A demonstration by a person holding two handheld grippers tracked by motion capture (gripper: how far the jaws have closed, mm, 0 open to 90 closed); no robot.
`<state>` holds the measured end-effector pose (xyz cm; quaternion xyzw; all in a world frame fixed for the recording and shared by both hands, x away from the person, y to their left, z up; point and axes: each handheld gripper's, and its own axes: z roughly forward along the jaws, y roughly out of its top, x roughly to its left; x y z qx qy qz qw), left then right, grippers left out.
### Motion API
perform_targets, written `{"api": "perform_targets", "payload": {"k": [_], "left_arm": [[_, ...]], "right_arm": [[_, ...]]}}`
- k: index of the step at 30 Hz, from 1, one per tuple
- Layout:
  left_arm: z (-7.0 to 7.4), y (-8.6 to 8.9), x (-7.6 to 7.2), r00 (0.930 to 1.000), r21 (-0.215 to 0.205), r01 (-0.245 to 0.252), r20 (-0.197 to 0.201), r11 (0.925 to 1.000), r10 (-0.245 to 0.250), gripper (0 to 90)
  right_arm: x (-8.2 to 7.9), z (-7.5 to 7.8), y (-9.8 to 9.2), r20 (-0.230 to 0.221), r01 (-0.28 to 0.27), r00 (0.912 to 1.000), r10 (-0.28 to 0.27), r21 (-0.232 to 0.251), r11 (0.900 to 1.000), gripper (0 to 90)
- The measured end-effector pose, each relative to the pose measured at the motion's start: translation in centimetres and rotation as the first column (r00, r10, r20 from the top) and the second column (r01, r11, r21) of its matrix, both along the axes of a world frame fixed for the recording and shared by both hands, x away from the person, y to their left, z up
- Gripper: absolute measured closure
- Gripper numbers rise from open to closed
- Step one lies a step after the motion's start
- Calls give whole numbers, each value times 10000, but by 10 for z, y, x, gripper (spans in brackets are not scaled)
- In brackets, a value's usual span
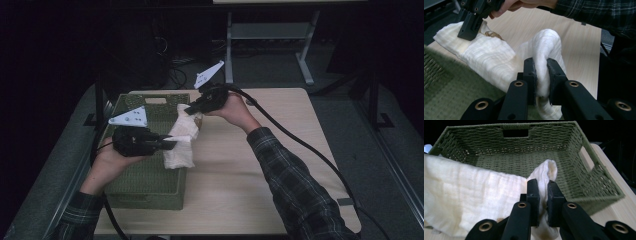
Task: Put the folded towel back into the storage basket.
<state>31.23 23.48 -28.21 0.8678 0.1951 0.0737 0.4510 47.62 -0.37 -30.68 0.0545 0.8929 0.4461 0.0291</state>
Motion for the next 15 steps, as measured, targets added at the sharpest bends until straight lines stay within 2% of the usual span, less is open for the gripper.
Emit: {"api": "perform_targets", "payload": {"k": [7,9,15], "left_arm": [[-5,19,-5,9993,199,-382,-52,9991,383,788],[-6,24,-7,9990,234,-448,-63,9987,450,788],[-14,38,-12,9973,330,-696,-219,9970,703,788]], "right_arm": [[1,-7,26,-32,-102,9999,102,20,9999,825],[2,-10,33,65,-265,9996,265,-42,9996,825],[2,-18,55,-39,-478,9988,478,27,9989,825]]}}
